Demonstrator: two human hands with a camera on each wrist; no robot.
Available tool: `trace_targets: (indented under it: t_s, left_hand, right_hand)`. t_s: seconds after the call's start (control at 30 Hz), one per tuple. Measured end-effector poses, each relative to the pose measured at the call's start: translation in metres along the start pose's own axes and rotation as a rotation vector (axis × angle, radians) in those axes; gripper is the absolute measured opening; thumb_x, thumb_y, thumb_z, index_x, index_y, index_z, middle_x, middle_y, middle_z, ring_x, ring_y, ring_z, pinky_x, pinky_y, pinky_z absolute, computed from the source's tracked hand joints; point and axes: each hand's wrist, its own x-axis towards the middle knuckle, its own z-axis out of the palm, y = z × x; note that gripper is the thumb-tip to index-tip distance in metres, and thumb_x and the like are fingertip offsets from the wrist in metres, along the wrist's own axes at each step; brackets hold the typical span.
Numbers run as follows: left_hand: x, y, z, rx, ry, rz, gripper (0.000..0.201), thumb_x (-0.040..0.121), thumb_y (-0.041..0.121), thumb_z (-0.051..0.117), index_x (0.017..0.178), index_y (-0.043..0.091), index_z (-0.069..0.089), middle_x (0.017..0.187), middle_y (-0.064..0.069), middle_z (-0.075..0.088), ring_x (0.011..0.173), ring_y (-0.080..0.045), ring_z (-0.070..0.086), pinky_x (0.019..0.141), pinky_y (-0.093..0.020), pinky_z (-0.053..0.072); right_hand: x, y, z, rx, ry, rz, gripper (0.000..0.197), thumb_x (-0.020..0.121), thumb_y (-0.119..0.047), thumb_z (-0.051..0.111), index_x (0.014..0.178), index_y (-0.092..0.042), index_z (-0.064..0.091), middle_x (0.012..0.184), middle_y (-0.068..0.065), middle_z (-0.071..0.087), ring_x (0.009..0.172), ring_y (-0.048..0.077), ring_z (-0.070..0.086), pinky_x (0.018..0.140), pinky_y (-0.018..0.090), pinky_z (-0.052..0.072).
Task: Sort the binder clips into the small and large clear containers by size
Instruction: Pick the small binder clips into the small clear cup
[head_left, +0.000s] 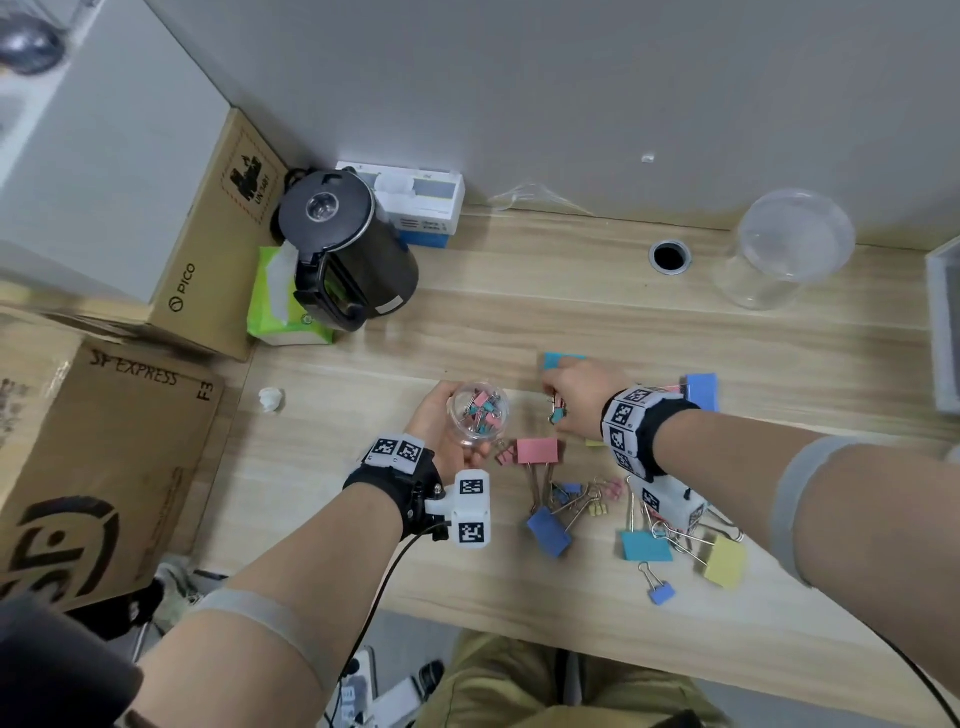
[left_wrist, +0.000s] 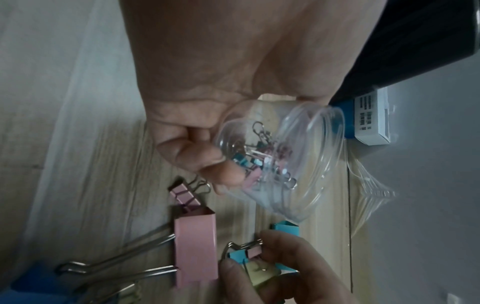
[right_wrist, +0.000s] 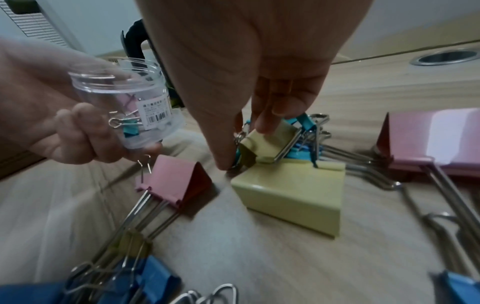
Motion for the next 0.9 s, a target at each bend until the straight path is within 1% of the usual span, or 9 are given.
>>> trace_targets:
  t_s: [0.1,0.23,0.33,0.4,0.47,0.53,0.7,0.83,0.9]
  left_hand:
    - [0.000,0.000,-0.001,0.017,0.003,-0.003,0.054,0.088,0.053,0.052,0.103,0.004,0.068,0.084,-0.014,0.063,0.055,-0.019,0.049,0.050,-0.024,0.038]
    - [-0.004,0.001,0.001,0.029,0.013,-0.001,0.053,0.089,0.052,0.049,0.105,0.004,0.066,0.085,-0.014,0.063,0.054,-0.019,0.049,0.048,-0.023,0.039]
    - [-0.007,0.002,0.002,0.039,0.016,0.005,0.050,0.089,0.050,0.050,0.101,0.004,0.067,0.080,-0.014,0.066,0.053,-0.019,0.049,0.047,-0.023,0.038]
    - [-0.009,0.003,0.003,0.044,0.020,-0.001,0.050,0.089,0.050,0.050,0.099,0.005,0.067,0.081,-0.014,0.066,0.052,-0.019,0.049,0.047,-0.022,0.038]
    - [-0.010,0.002,0.005,0.042,0.022,-0.004,0.050,0.088,0.051,0.050,0.099,0.005,0.067,0.082,-0.014,0.067,0.052,-0.019,0.049,0.047,-0.022,0.038]
    - [-0.011,0.002,0.006,0.042,0.023,-0.002,0.050,0.088,0.050,0.050,0.099,0.005,0.067,0.082,-0.014,0.067,0.053,-0.019,0.049,0.048,-0.023,0.037]
    - [-0.013,-0.004,0.006,0.047,0.027,0.001,0.050,0.089,0.050,0.050,0.097,0.005,0.068,0.081,-0.014,0.066,0.053,-0.019,0.049,0.049,-0.024,0.038]
    - [-0.015,-0.007,0.007,0.024,0.049,0.006,0.052,0.091,0.049,0.046,0.104,0.003,0.066,0.084,-0.015,0.064,0.055,-0.021,0.052,0.055,-0.027,0.041]
    - [-0.017,-0.008,0.010,-0.035,0.066,0.034,0.051,0.093,0.047,0.046,0.109,0.003,0.066,0.087,-0.016,0.066,0.059,-0.023,0.057,0.055,-0.029,0.046]
  right_hand:
    - [0.002,-0.001,-0.001,-0.017,-0.026,-0.009,0.031,0.087,-0.027,0.063,0.117,-0.021,0.058,0.116,0.004,0.057,0.101,0.027,0.059,0.072,0.030,0.042]
    - [0.003,-0.002,-0.005,0.002,-0.050,-0.003,0.024,0.084,-0.024,0.065,0.108,-0.018,0.059,0.112,0.004,0.057,0.096,0.026,0.059,0.076,0.034,0.051]
    - [0.002,-0.004,-0.006,-0.008,-0.048,-0.005,0.021,0.083,-0.020,0.063,0.104,-0.017,0.061,0.109,0.006,0.057,0.093,0.027,0.059,0.078,0.036,0.053]
    - [0.001,-0.005,-0.006,-0.045,-0.057,-0.018,0.019,0.084,-0.017,0.060,0.103,-0.018,0.059,0.107,0.006,0.057,0.093,0.028,0.059,0.075,0.036,0.051]
    - [0.001,-0.007,-0.003,-0.099,-0.067,-0.026,0.017,0.086,-0.016,0.059,0.103,-0.019,0.059,0.106,0.004,0.058,0.091,0.027,0.059,0.070,0.033,0.044]
    - [0.001,-0.007,-0.002,-0.120,-0.070,-0.026,0.015,0.087,-0.017,0.059,0.102,-0.020,0.060,0.104,0.003,0.059,0.089,0.025,0.059,0.070,0.032,0.040]
    - [-0.001,-0.005,-0.002,-0.067,-0.060,-0.017,0.013,0.084,-0.012,0.058,0.095,-0.019,0.059,0.098,0.003,0.061,0.086,0.025,0.058,0.068,0.031,0.041]
    - [-0.003,0.000,-0.004,0.037,-0.041,0.005,0.010,0.082,-0.016,0.061,0.086,-0.022,0.053,0.094,0.000,0.062,0.090,0.024,0.057,0.067,0.030,0.043]
    - [-0.005,0.002,-0.006,0.146,-0.003,0.021,0.009,0.082,-0.017,0.063,0.086,-0.022,0.057,0.090,-0.003,0.060,0.089,0.020,0.056,0.068,0.029,0.044]
